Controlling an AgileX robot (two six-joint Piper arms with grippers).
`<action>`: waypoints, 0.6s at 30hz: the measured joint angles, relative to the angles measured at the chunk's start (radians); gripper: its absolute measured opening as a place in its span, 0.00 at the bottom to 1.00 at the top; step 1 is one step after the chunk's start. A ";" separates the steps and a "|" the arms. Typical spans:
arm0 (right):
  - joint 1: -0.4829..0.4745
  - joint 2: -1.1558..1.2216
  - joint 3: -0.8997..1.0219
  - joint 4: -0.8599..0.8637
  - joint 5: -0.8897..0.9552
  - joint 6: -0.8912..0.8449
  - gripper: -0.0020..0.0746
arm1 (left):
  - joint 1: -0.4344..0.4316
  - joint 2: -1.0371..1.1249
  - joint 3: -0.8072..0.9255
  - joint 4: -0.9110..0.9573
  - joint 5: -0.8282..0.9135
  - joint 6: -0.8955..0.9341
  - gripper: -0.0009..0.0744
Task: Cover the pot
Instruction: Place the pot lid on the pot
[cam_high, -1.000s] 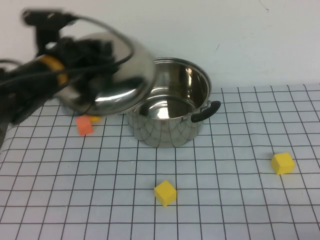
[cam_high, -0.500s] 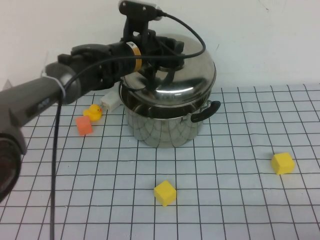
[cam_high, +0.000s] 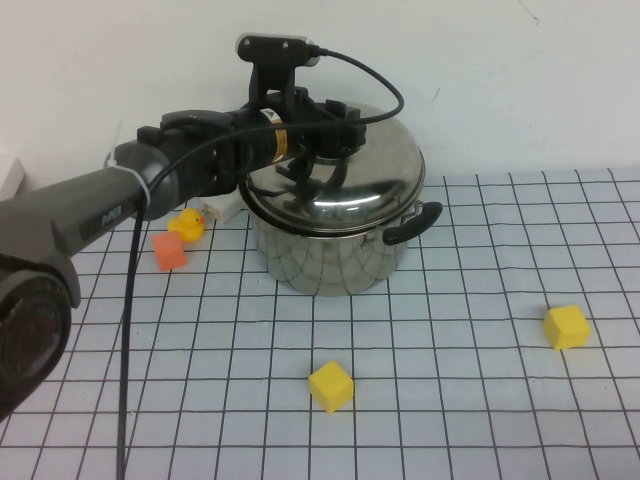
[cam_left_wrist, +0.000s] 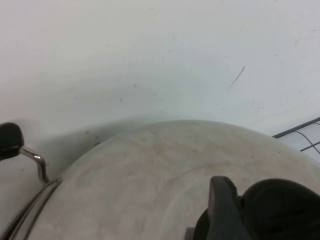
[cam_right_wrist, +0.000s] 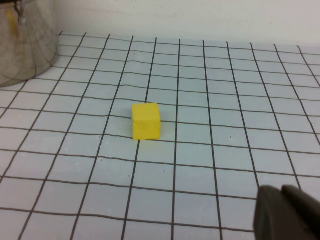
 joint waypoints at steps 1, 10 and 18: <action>0.000 0.000 0.000 0.000 0.000 0.000 0.04 | 0.000 0.000 0.000 0.000 0.000 -0.007 0.44; 0.000 0.000 0.000 0.000 0.000 0.000 0.04 | -0.004 0.000 0.008 0.000 0.052 -0.021 0.44; 0.000 0.000 0.000 0.000 0.000 0.000 0.04 | -0.004 0.009 0.008 0.000 0.024 -0.021 0.44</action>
